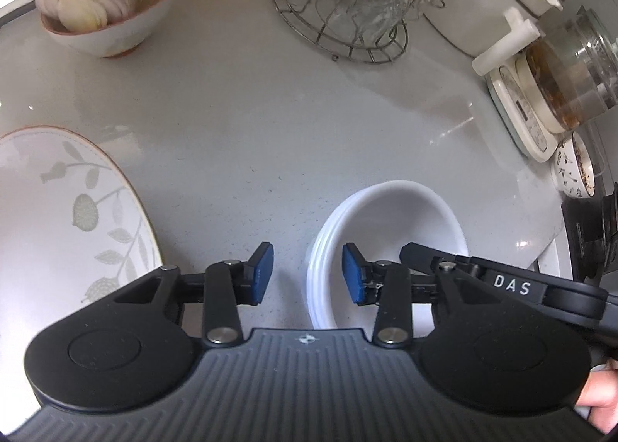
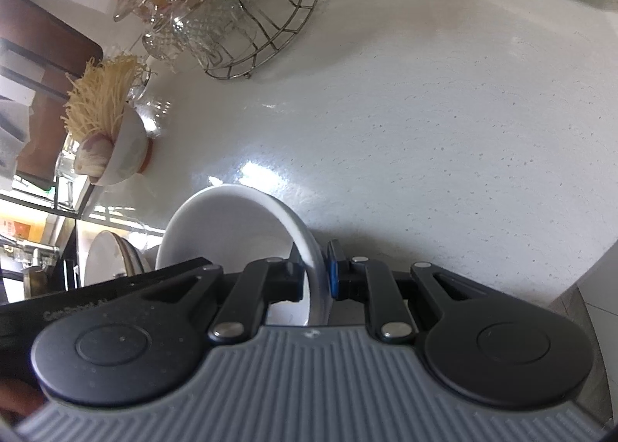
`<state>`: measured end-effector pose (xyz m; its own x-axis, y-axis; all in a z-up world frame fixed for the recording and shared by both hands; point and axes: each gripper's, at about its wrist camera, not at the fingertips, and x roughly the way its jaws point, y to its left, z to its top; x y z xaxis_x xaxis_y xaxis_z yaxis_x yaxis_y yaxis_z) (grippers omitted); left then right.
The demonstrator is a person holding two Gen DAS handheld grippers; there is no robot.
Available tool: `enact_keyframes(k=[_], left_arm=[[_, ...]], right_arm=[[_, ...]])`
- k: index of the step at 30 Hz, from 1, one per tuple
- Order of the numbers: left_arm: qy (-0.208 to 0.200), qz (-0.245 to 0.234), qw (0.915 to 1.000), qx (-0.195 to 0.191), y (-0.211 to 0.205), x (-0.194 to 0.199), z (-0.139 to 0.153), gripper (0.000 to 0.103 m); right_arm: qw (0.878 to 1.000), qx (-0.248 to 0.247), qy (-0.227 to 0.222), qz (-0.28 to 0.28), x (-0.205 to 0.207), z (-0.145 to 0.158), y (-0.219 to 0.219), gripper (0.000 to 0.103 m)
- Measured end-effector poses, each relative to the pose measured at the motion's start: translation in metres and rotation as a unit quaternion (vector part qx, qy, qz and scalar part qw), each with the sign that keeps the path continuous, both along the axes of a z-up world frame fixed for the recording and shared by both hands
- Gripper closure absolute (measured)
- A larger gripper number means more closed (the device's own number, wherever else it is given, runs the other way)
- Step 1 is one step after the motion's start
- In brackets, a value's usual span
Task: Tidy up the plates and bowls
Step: 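Lift the nested bowl stack and carry it over the plate stack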
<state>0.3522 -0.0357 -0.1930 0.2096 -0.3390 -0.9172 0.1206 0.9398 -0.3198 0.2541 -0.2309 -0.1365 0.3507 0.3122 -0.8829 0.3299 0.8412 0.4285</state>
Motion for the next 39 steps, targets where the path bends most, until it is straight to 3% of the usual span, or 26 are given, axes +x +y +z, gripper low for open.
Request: enact_keyframes(k=[10,12,20,24,39], left_arm=[[0.017,0.011,0.9997,-0.011,-0.001,0.004,-0.013,0.078],[0.017,0.013,0.9996,-0.019,-0.001,0.004,-0.014,0.085],[-0.003,0.005,0.9998,-0.017,-0.004,0.001,-0.007,0.086],[0.005,0.017,0.9995,-0.027,0.002,-0.003,0.005,0.086],[-0.03,0.04,0.9983,-0.029,0.039,-0.016,0.073,0.086]], right_arm=[[1.0,0.001,0.0,0.003,-0.002,0.0,-0.002,0.088],[1.0,0.001,-0.001,0.005,-0.002,0.0,-0.001,0.088],[1.0,-0.001,-0.008,0.006,-0.003,0.004,0.0,0.088],[1.0,0.0,-0.016,0.007,-0.003,0.016,0.002,0.086],[0.997,-0.001,-0.061,0.043,0.009,0.07,0.036,0.086]])
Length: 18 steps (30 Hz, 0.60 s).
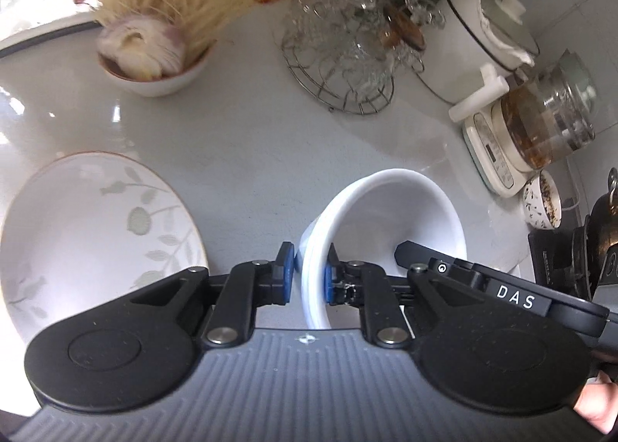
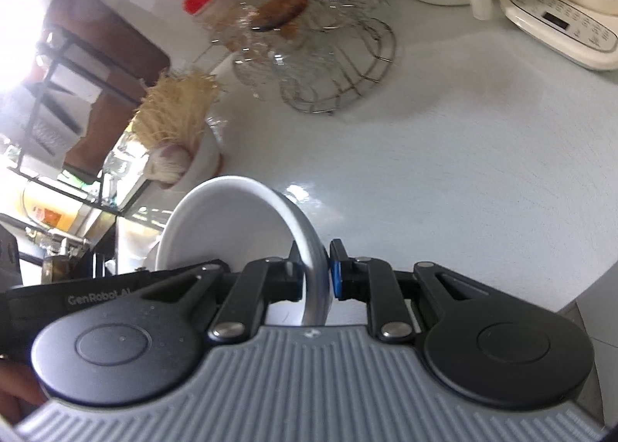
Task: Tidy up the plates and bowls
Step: 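Lift the nested bowl stack and carry it over the plate stack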
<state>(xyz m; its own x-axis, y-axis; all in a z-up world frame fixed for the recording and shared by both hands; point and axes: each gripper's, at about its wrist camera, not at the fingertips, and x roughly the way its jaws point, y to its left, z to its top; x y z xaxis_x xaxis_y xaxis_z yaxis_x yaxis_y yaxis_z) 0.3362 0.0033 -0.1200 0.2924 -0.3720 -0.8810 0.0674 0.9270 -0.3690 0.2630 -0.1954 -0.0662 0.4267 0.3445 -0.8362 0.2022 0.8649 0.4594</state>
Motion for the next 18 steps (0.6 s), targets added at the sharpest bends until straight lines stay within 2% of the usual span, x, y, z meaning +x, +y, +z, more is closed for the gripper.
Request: enact_keyframes(k=[9,18], left_arm=[[-0.03,0.044,0.9985,-0.01,0.04,-0.019,0.027,0.086],[-0.05,0.102,0.9935,-0.014,0.091,-0.047,0.024,0.085]], right_arm=[[0.998,-0.008,-0.029,0.049,0.008,0.027,0.036,0.086],[0.995,0.005,-0.031,0.096,0.009,0.022,0.081,0.085]])
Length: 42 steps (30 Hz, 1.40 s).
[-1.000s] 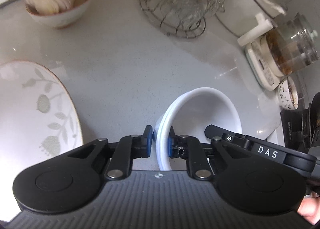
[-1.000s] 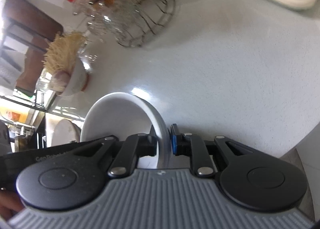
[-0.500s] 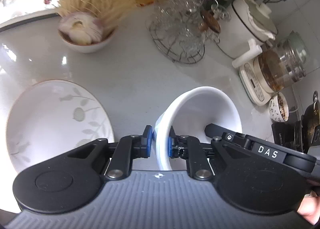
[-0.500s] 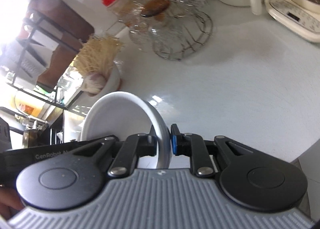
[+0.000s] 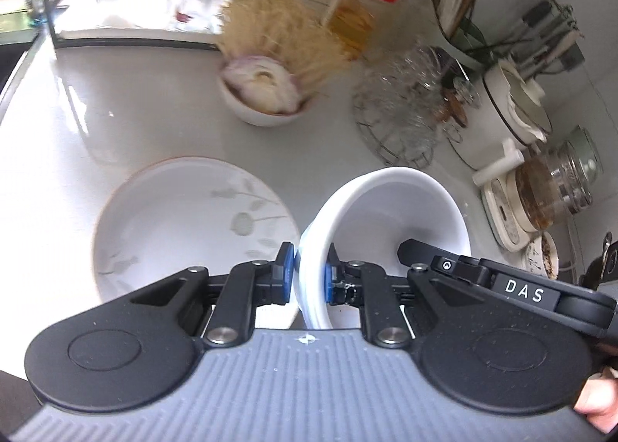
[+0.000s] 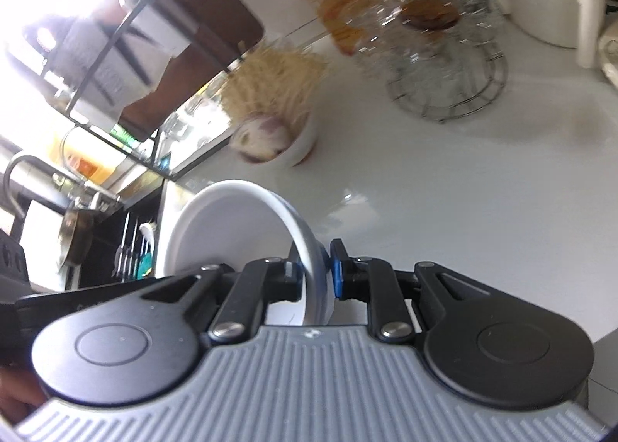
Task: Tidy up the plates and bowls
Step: 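Lift the nested bowl stack and carry it over the plate stack, then lower the bowl stack onto the plates and open both grippers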
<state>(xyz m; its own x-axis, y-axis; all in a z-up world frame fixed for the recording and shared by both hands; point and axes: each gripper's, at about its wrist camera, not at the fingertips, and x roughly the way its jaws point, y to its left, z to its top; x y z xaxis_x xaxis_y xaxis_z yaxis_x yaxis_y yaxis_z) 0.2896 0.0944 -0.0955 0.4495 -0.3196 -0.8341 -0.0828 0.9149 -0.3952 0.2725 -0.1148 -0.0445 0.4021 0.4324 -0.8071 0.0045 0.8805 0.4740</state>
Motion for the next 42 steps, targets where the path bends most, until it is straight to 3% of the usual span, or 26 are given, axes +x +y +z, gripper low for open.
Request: enact_keyframes(k=[16,30,42], left_arm=[[0.033,0.099,0.9944,-0.018,0.067,-0.034,-0.048,0.085],[0.032,0.121,0.9922,-0.009,0.087,-0.01,-0.072,0.085],[0.042,0.101,0.994,0.002,0.085,0.003,-0.085,0.085]], right_arm=[[0.994,-0.037,0.031,0.102,0.01,-0.037,0.076,0.085],[0.984,-0.078,0.021,0.158,0.032,-0.058,0.112,0.085],[0.986,-0.069,0.029,0.148,0.04,-0.071,0.11,0.085]])
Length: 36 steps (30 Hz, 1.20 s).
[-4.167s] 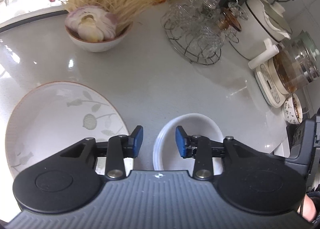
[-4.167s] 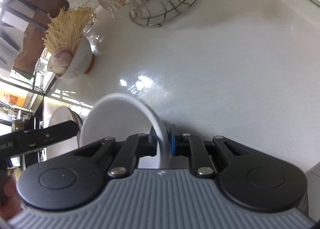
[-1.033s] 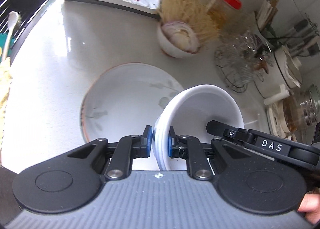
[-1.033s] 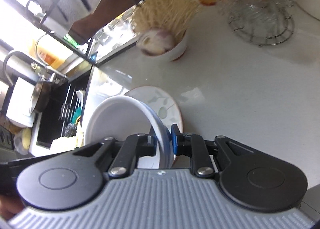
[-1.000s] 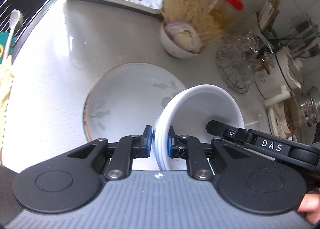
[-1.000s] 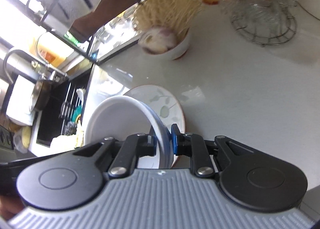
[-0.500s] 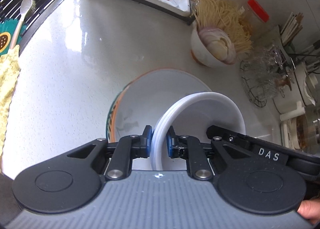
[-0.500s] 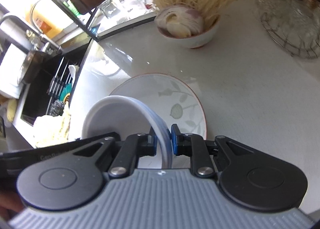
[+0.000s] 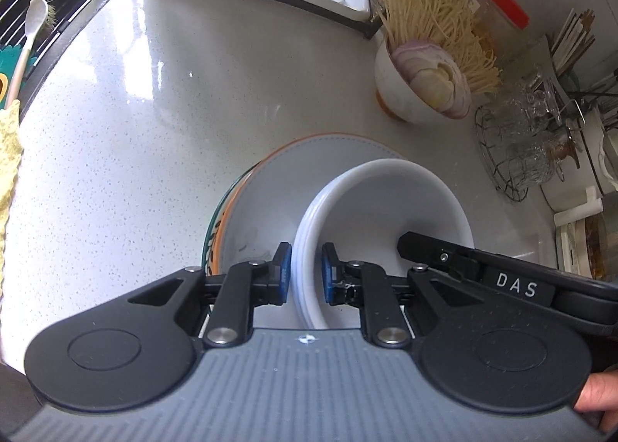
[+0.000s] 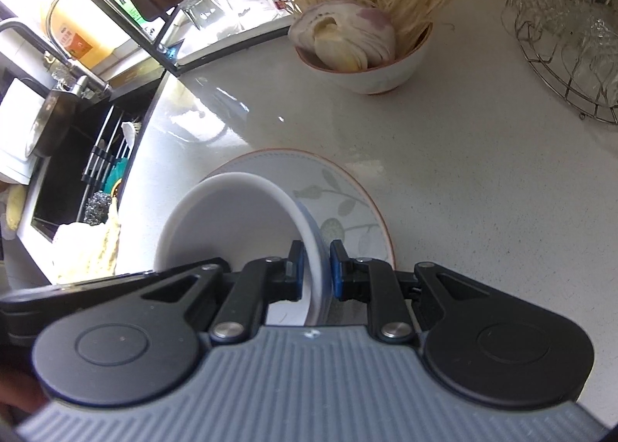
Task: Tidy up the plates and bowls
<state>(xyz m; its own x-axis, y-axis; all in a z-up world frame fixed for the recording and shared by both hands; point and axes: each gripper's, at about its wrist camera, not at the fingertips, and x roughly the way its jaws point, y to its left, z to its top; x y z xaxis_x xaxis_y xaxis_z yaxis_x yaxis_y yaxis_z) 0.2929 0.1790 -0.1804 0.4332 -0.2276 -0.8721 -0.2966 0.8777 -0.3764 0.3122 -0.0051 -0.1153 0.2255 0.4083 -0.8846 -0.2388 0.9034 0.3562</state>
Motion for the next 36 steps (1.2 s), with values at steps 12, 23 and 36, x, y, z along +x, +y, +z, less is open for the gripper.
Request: enact_keyframes(k=[12,23,36], left_arm=[[0.002,-0.026,0.9996,0.011,0.001,0.003,0.013,0.081],[-0.055,-0.056,0.9962,0.038,-0.008,-0.013,0.069,0.074],[-0.158,-0.123,0.9769,0.074,-0.019,-0.06,0.156,0.07]], right_arm=[[0.999,0.004,-0.026,-0.024,-0.007,0.006,-0.006,0.051],[0.993,0.019,-0.099,-0.068,-0.031,0.057,-0.027,0.051],[0.971,0.038,-0.203,-0.118,-0.088,0.133,-0.042,0.051]])
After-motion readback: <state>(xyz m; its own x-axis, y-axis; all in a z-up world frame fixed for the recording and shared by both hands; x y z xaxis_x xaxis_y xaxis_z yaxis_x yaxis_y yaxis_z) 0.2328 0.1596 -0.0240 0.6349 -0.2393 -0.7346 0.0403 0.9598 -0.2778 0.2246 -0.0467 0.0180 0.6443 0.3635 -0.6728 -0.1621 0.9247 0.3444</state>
